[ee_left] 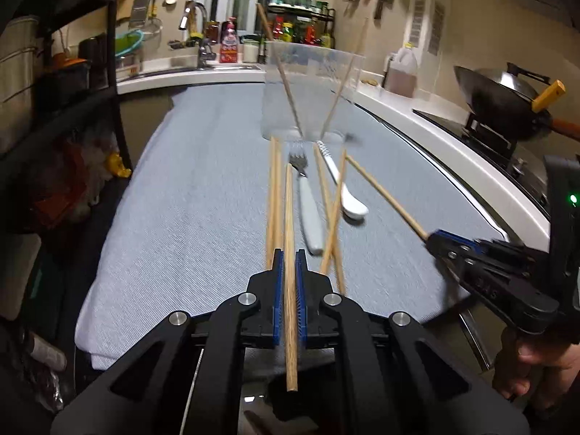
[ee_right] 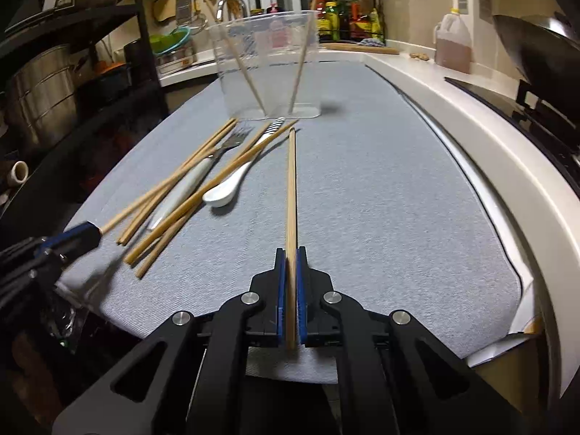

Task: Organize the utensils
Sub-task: 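Grasp another chopstick with the left tool while the right tool grasps one too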

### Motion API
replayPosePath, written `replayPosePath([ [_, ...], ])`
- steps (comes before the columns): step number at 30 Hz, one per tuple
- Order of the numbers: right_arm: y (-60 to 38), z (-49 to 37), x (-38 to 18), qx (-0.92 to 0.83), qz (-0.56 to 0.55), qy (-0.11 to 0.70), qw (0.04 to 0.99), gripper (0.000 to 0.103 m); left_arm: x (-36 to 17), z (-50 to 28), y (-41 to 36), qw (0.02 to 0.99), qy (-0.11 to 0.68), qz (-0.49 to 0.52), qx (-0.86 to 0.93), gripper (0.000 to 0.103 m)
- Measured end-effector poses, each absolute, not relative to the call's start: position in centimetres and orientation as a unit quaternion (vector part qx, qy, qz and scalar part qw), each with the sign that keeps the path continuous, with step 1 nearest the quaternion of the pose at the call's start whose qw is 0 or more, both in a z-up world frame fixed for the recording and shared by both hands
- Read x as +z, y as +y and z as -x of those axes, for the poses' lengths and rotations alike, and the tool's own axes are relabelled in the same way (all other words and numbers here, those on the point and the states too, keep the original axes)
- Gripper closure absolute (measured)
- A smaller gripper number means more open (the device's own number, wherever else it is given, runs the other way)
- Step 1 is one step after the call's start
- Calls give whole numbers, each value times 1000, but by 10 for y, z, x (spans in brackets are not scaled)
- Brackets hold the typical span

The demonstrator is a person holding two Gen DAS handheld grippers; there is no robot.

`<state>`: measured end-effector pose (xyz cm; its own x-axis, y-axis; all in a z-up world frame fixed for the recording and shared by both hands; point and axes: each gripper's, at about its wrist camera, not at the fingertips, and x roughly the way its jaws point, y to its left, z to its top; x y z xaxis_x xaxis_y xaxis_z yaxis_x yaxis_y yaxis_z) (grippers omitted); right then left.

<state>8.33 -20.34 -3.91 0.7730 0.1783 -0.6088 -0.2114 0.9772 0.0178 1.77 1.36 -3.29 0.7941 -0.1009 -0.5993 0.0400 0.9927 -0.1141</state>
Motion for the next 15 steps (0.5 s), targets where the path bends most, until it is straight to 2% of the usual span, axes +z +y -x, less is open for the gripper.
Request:
replayPosePath([
  [6, -218, -90, -41, 62, 16, 326, 943, 97, -32, -35, 30, 951, 300, 70, -2, 97],
  [15, -229, -102, -41, 70, -6, 324, 943, 94, -48, -84, 49, 934, 345, 94, 10, 96],
])
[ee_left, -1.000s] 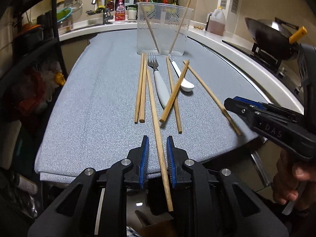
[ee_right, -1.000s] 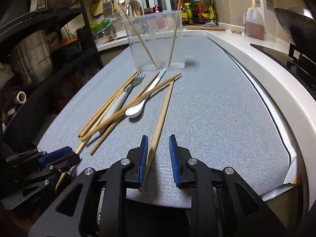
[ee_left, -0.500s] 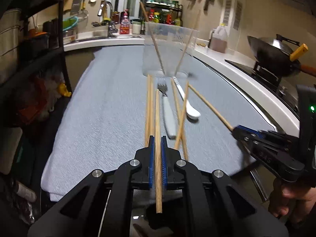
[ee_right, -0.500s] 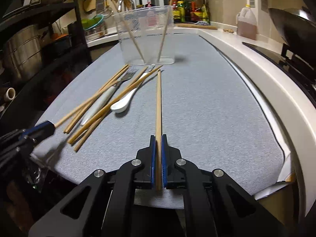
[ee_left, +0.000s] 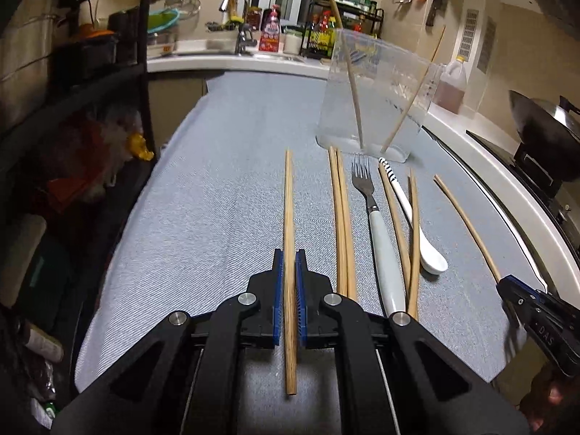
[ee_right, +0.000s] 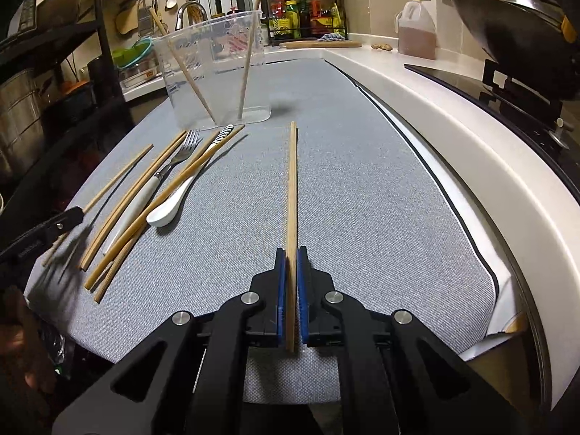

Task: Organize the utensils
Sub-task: 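Grasp another chopstick with the left tool while the right tool grasps one too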

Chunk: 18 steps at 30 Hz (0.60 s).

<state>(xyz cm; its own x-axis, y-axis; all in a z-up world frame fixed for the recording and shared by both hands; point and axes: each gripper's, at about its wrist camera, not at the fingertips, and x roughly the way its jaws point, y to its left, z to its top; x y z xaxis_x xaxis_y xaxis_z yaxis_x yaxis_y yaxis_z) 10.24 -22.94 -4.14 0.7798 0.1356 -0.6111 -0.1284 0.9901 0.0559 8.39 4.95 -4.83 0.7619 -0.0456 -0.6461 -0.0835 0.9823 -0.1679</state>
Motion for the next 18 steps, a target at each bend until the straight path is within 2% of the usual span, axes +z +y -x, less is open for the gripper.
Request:
replayPosePath([
  [5, -231, -101, -41, 78, -8, 323, 943, 92, -53, -83, 58, 927, 357, 111, 14, 96],
  [12, -229, -96, -43, 80, 0, 311, 947, 86, -54, -55, 50, 929, 359, 84, 22, 94],
  [18, -226, -89, -47, 73, 18, 294, 953, 86, -54, -43, 44, 932, 356, 58, 24, 94],
])
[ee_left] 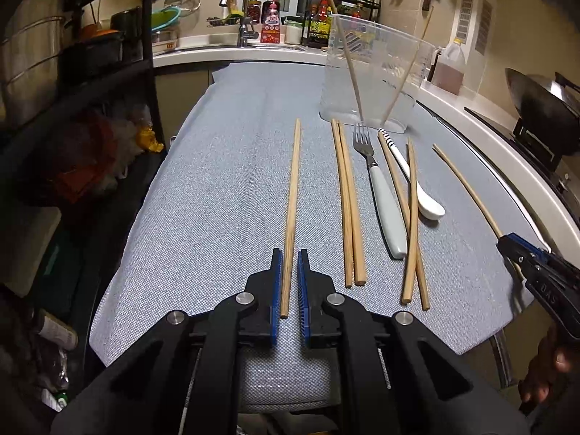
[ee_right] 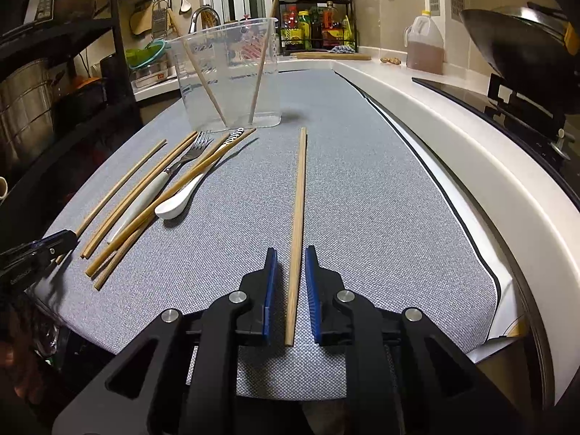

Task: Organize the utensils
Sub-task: 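Grasp another chopstick with the left tool while the right tool grasps one too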

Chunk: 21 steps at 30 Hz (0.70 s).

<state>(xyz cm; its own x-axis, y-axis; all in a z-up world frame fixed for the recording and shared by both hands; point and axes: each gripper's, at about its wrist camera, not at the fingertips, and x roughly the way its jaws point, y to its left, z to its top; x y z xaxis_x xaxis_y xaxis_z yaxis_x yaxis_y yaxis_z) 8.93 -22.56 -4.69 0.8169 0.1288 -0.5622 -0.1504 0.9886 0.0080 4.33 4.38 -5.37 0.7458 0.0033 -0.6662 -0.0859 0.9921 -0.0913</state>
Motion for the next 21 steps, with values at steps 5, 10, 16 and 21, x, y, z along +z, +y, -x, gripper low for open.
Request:
replayPosePath([
  [5, -226, -87, -49, 70, 14, 286, 955, 89, -54, -45, 38, 937, 345, 40, 28, 94],
  [10, -232, -90, -46, 70, 2, 286, 956, 97, -55, -44, 35, 940, 340, 34, 26, 98],
  [16, -231, -93, -47, 69, 11, 287, 956, 97, -56, -41, 35, 941, 336, 38, 25, 97],
  [21, -230, -93, -47, 68, 14, 284, 956, 96, -57, -40, 34, 942, 331, 41, 29, 97],
])
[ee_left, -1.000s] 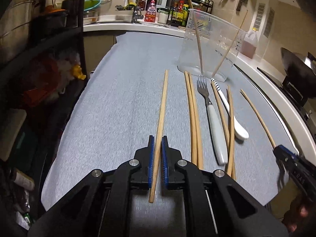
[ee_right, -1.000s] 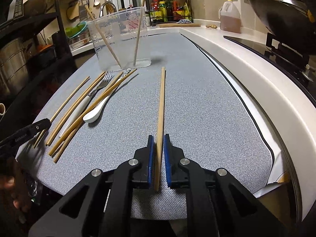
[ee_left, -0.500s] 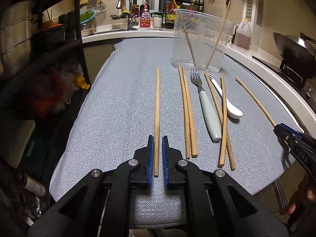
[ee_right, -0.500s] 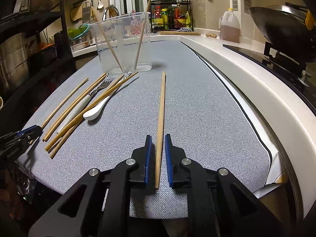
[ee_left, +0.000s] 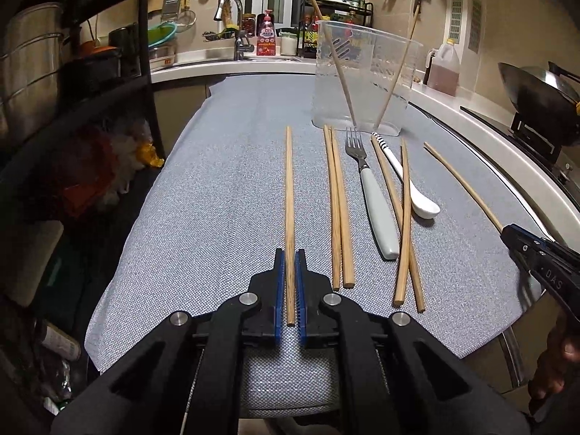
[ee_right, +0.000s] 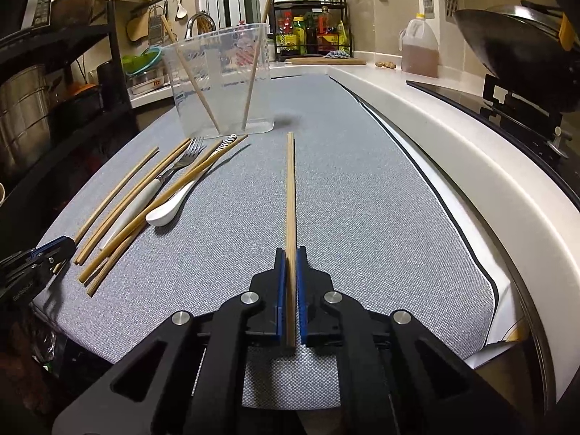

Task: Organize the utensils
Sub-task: 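Grasp another chopstick with the left tool while the right tool grasps one too, then lift both chopsticks upright and carry them over the clear container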

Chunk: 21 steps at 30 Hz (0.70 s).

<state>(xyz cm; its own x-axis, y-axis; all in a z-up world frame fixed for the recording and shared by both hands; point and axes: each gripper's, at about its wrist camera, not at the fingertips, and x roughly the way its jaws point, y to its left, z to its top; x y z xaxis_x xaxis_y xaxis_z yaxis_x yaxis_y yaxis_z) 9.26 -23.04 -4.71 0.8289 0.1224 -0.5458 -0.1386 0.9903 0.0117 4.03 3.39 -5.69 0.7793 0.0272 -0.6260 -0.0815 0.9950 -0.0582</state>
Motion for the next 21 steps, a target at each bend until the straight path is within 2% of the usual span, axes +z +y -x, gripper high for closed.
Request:
replayPosePath([
  [21, -228, -92, -47, 66, 20, 284, 956, 97, -57, -40, 30, 944, 325, 37, 28, 97],
])
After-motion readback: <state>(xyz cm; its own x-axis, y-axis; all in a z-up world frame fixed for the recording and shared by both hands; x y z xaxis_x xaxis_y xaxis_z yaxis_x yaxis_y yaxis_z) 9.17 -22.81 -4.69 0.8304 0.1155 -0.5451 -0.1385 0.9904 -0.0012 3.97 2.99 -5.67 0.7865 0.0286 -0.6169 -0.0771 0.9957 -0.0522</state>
